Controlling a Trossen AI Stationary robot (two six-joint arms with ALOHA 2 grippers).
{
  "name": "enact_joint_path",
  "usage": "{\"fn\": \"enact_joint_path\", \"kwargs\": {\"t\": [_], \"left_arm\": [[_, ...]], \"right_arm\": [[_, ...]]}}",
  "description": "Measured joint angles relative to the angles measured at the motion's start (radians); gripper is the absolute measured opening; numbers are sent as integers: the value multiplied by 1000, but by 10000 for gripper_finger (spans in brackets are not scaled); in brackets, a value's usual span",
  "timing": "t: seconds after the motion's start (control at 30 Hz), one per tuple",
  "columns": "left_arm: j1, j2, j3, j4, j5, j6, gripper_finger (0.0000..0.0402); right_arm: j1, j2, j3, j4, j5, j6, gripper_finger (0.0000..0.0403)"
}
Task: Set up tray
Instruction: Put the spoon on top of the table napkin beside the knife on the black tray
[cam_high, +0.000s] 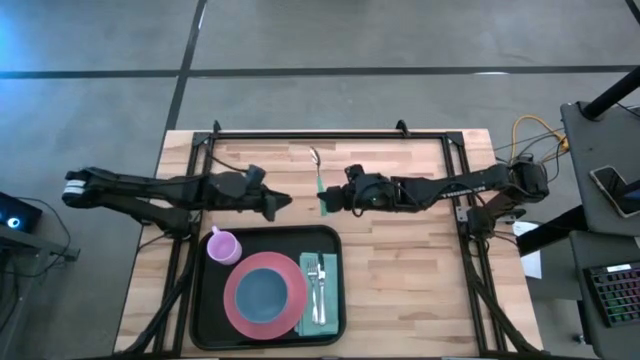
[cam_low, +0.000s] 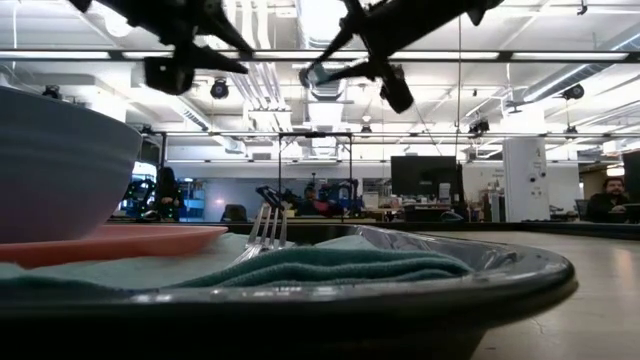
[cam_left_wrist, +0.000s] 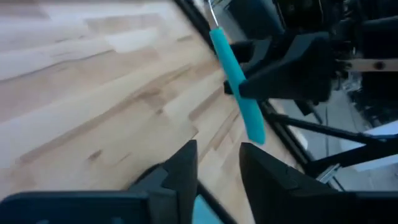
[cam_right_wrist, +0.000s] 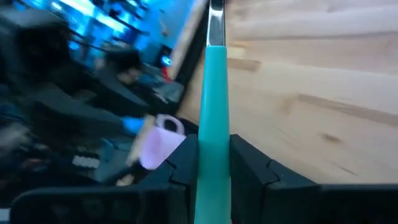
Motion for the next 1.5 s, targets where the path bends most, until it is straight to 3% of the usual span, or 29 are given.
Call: {"fn": "enact_joint_path", "kwargs": {"t": [0.23, 0.4, 0.7, 0.93, 1.5], "left_arm": [[0, 70, 9, 220, 67, -27, 175], [12, 82, 9, 290, 88, -25, 200], [12, 200, 6, 442, 181, 28, 202], [12, 261, 5, 604, 183, 47, 202], [32, 256, 5, 603, 200, 75, 192]], "right_arm": [[80, 2, 0, 56, 69, -8, 61], [124, 2, 0, 99, 112, -4, 61], [132, 2, 8, 156, 132, -17, 61], [144, 2, 8, 157, 121, -17, 61], [169, -3, 8, 150, 139, -43, 61]]}}
